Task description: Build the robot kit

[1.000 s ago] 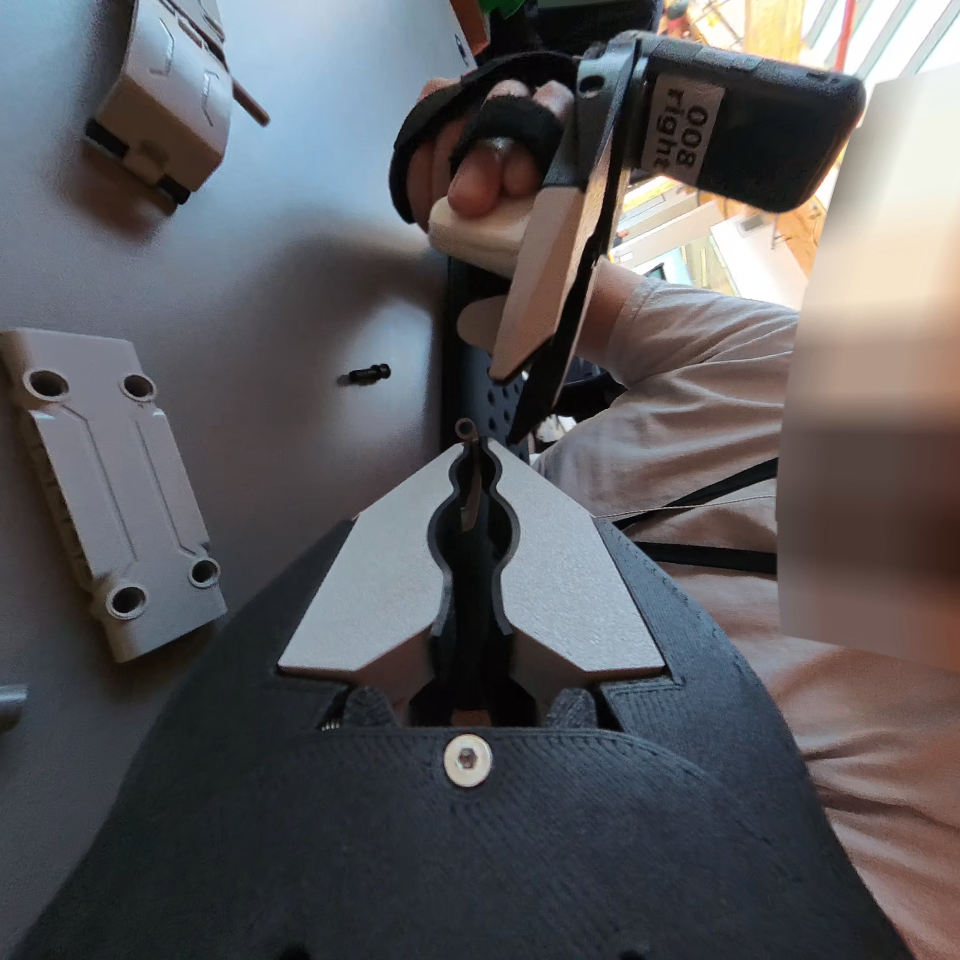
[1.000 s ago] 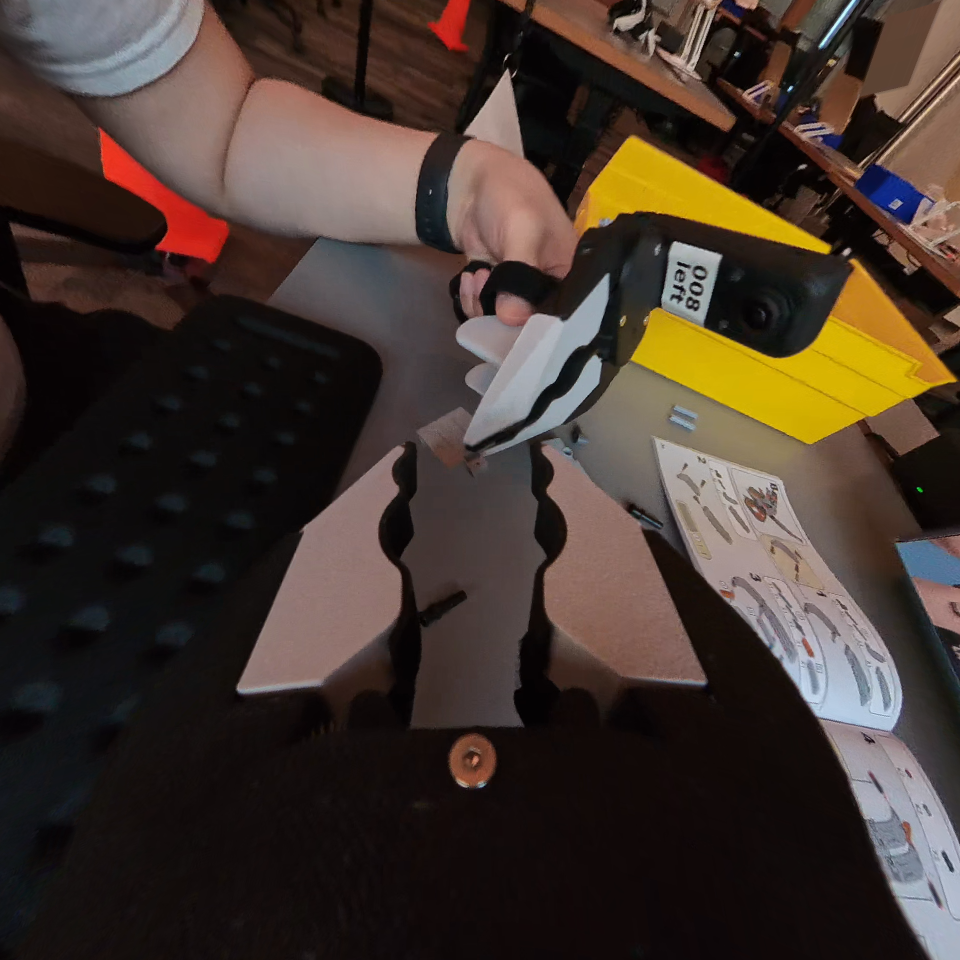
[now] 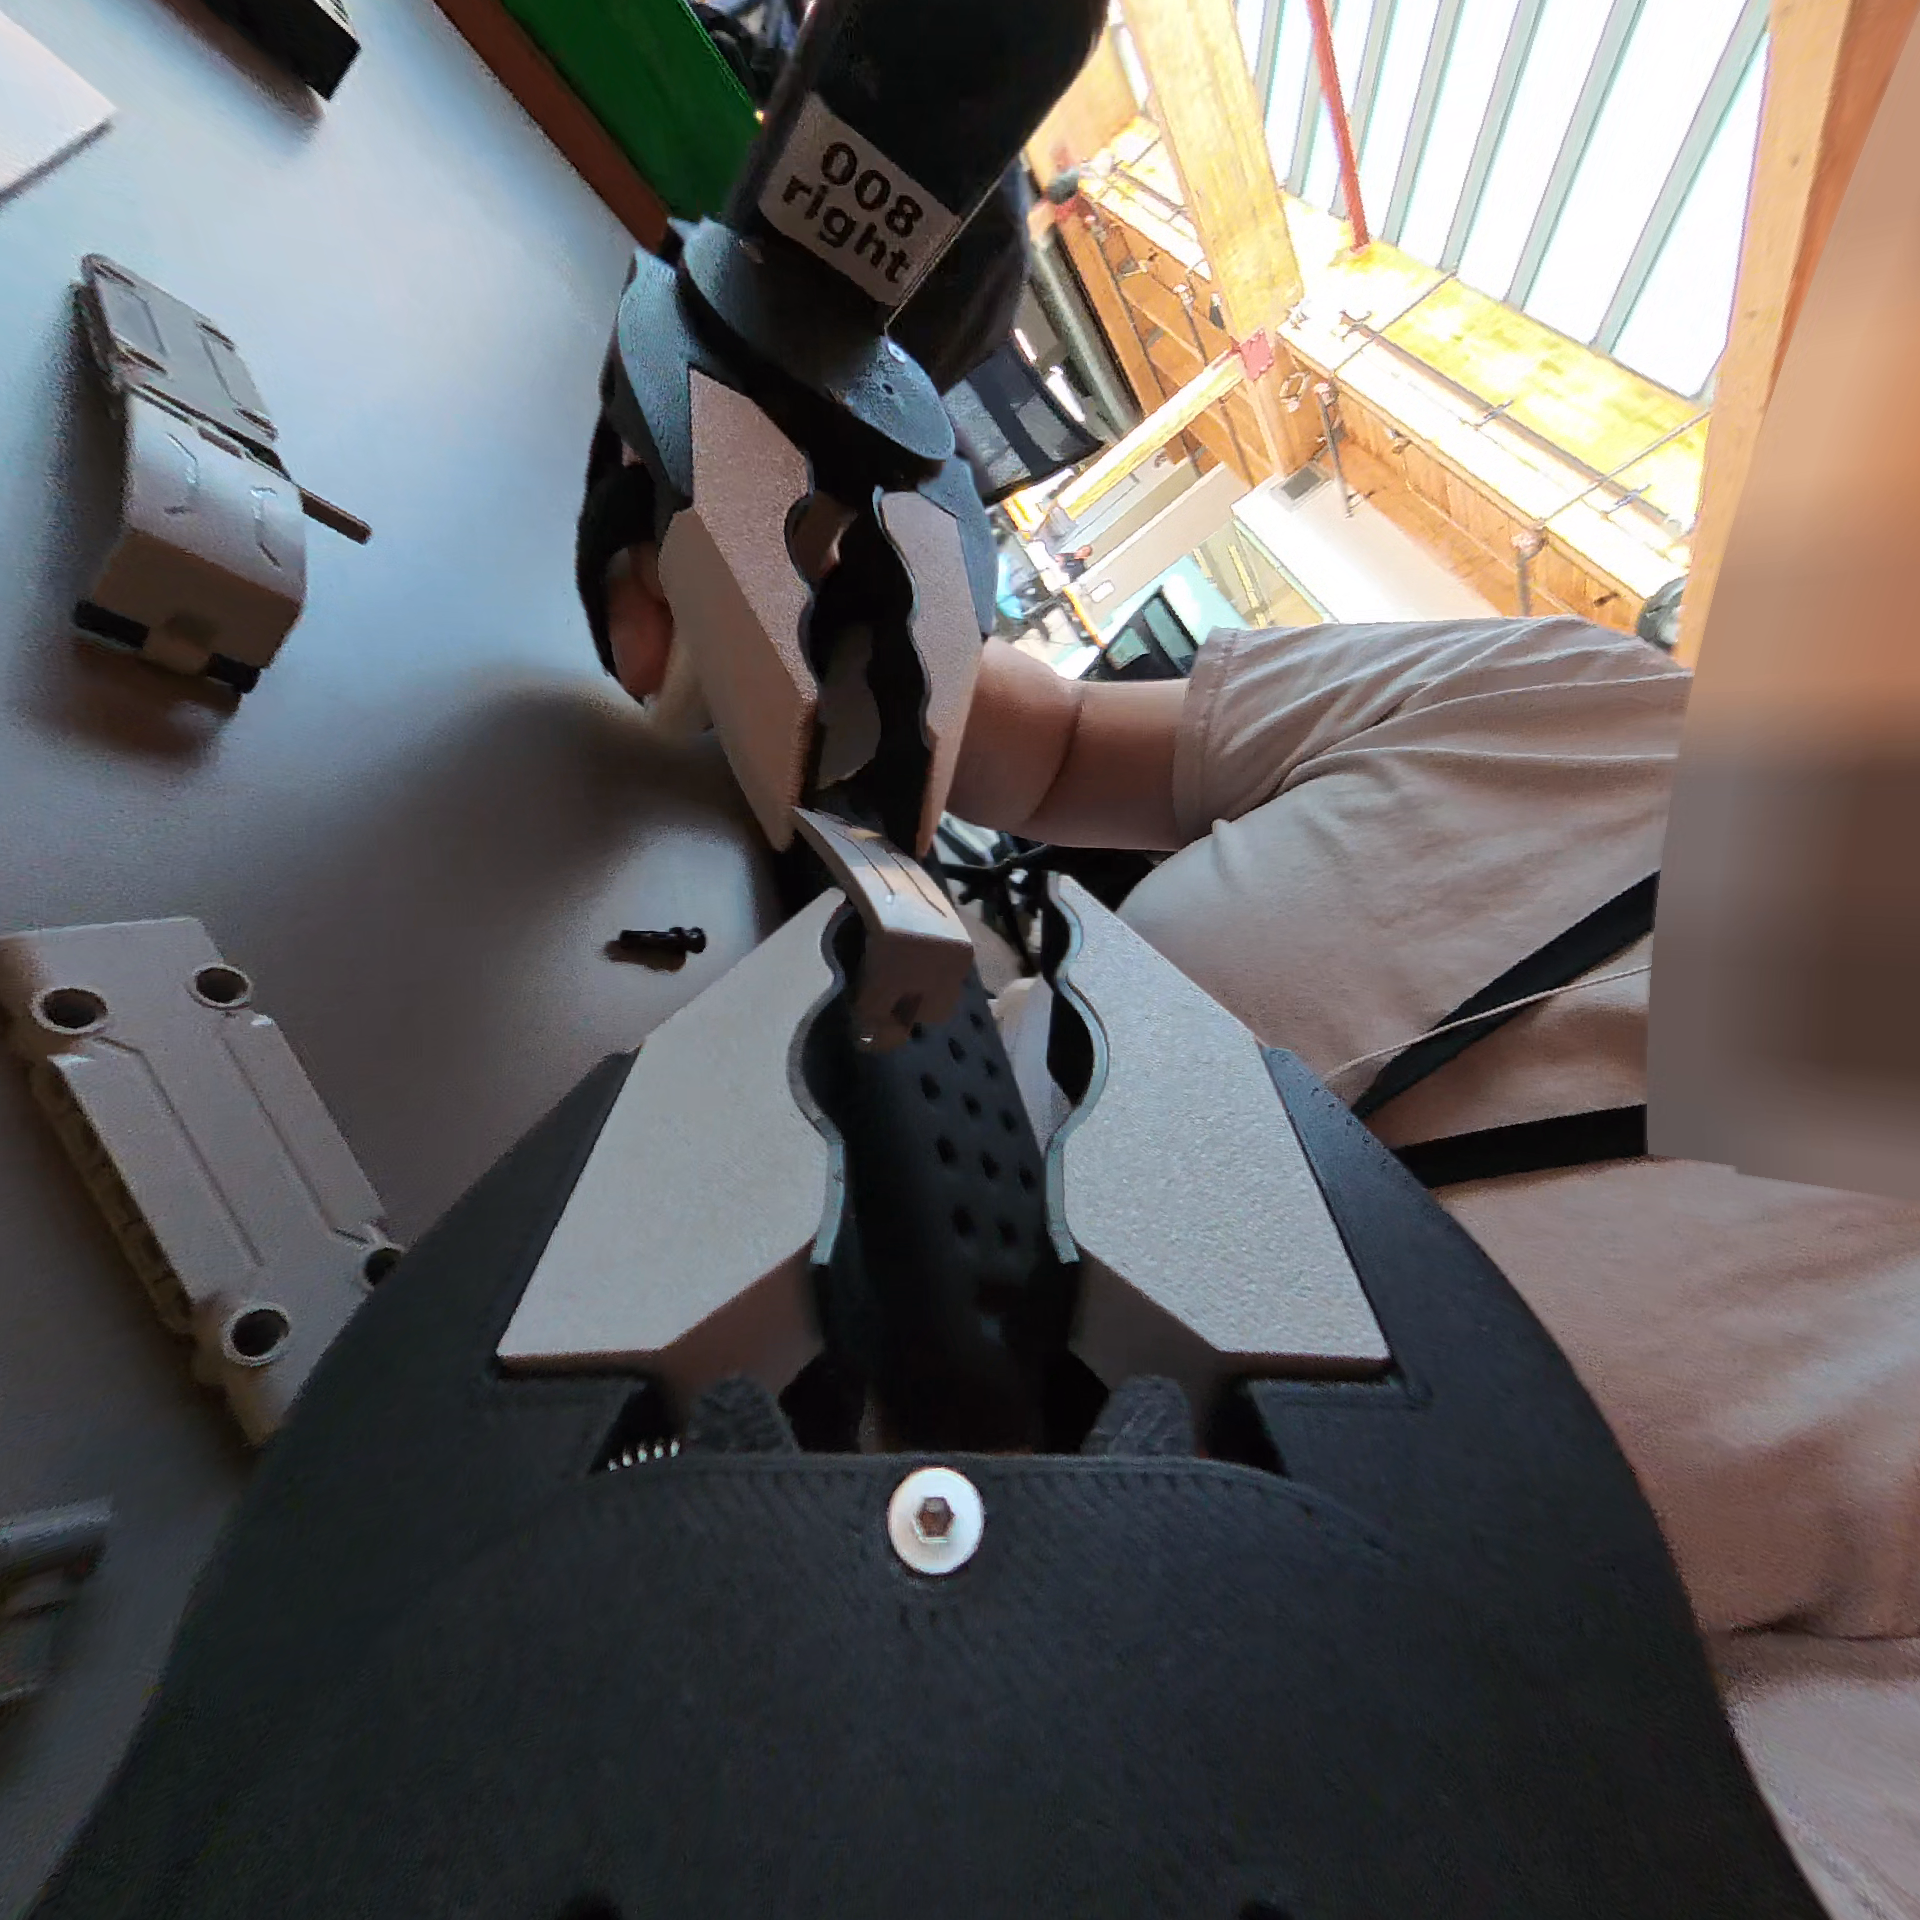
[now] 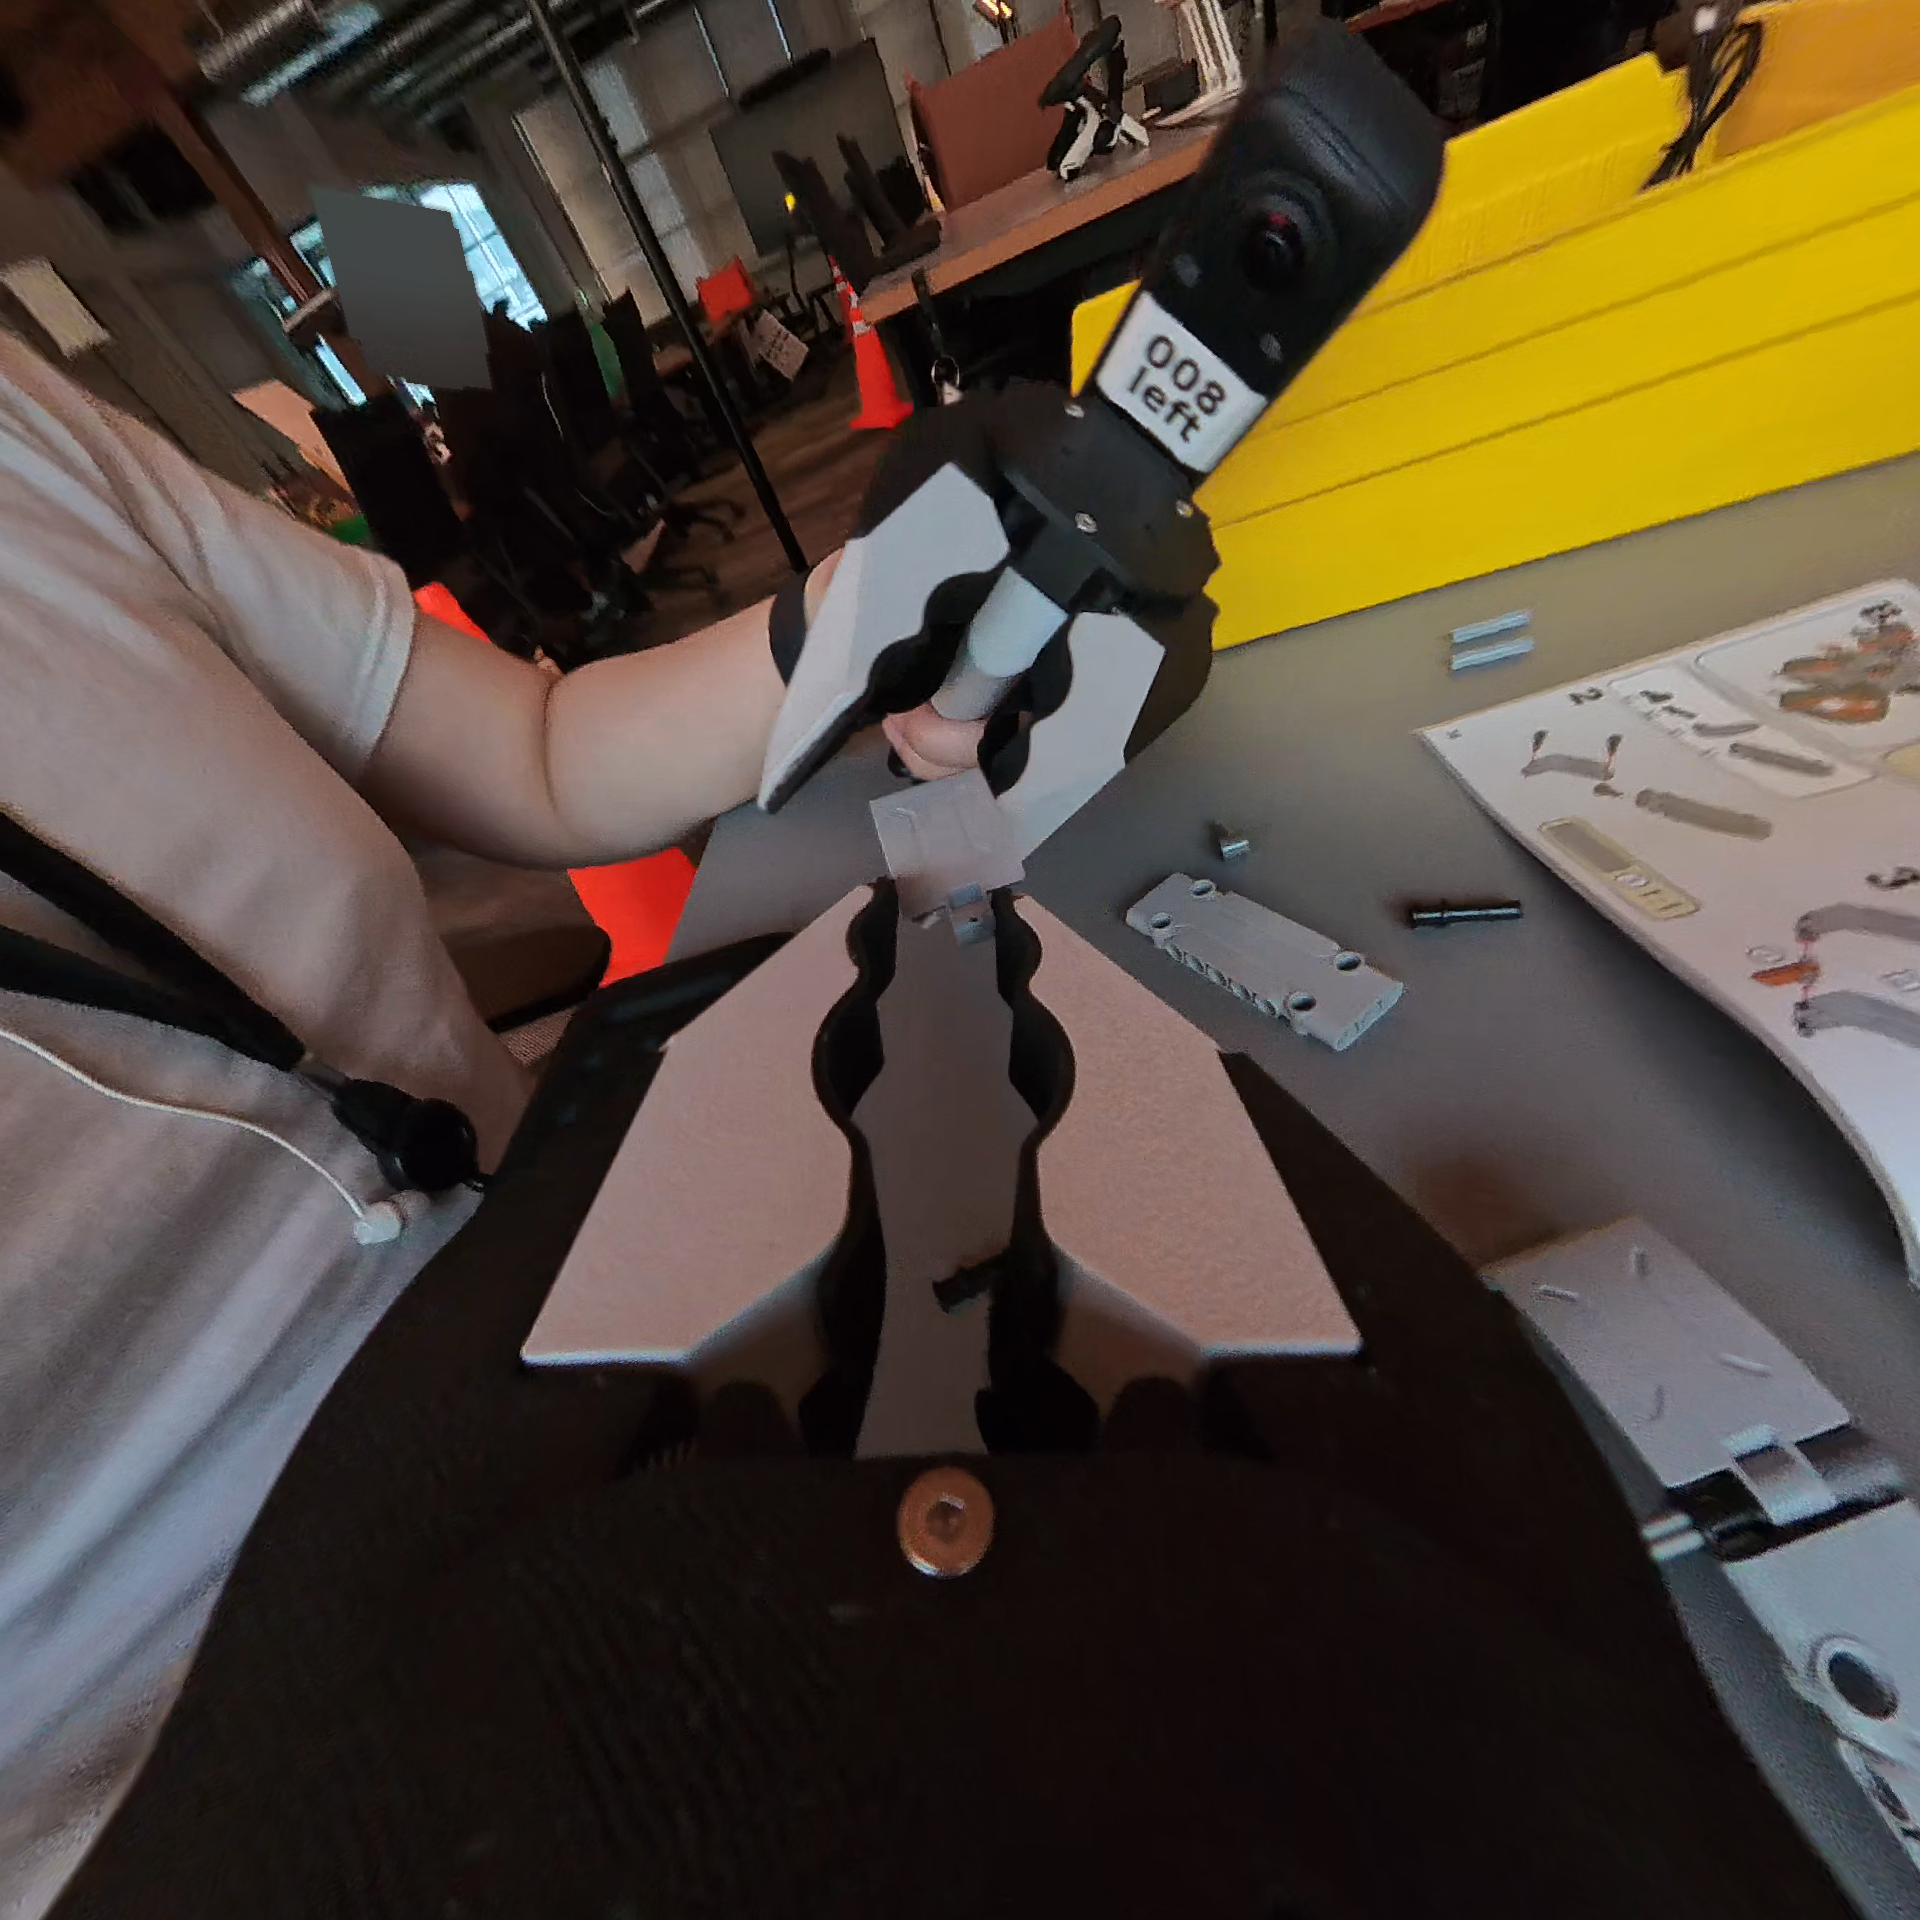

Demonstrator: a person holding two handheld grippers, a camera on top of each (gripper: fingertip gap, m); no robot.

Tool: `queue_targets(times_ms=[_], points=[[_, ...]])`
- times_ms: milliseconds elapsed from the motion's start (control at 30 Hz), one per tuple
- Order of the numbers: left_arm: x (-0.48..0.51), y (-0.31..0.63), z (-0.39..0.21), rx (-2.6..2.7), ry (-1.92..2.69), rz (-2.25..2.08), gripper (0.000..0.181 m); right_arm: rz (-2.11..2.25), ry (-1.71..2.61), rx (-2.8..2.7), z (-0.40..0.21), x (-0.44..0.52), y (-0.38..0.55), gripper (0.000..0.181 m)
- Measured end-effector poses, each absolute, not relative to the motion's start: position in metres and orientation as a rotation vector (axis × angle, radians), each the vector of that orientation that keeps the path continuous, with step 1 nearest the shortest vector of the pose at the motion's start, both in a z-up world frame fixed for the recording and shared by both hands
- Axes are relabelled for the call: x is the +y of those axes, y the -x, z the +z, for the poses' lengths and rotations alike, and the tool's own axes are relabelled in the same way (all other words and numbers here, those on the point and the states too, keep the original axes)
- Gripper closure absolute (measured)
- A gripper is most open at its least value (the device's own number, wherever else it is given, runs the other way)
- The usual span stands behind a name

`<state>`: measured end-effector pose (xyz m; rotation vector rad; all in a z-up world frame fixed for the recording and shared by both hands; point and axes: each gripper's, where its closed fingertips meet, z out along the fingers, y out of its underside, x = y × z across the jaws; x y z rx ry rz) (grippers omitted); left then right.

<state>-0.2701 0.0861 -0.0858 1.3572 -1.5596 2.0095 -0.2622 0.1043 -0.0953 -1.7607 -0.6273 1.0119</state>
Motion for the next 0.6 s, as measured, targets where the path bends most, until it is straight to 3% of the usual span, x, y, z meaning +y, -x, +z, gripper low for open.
queue_targets(times_ms=[200,333,600], points=[[0.091,0.26,-0.088,-1.592,-1.44,2.074,0.153,0.992,1.776,-0.606,-0.1,0.109,0.258,0.164],[0.095,0.257,-0.088,-1.442,-1.443,2.094,0.17,0.894,1.723,-0.666,-0.096,0.109,0.258,0.164],[0.092,0.253,-0.085,-1.21,-1.393,2.114,0.171,0.702,1.625,-0.791,-0.089,0.105,0.255,0.165]])
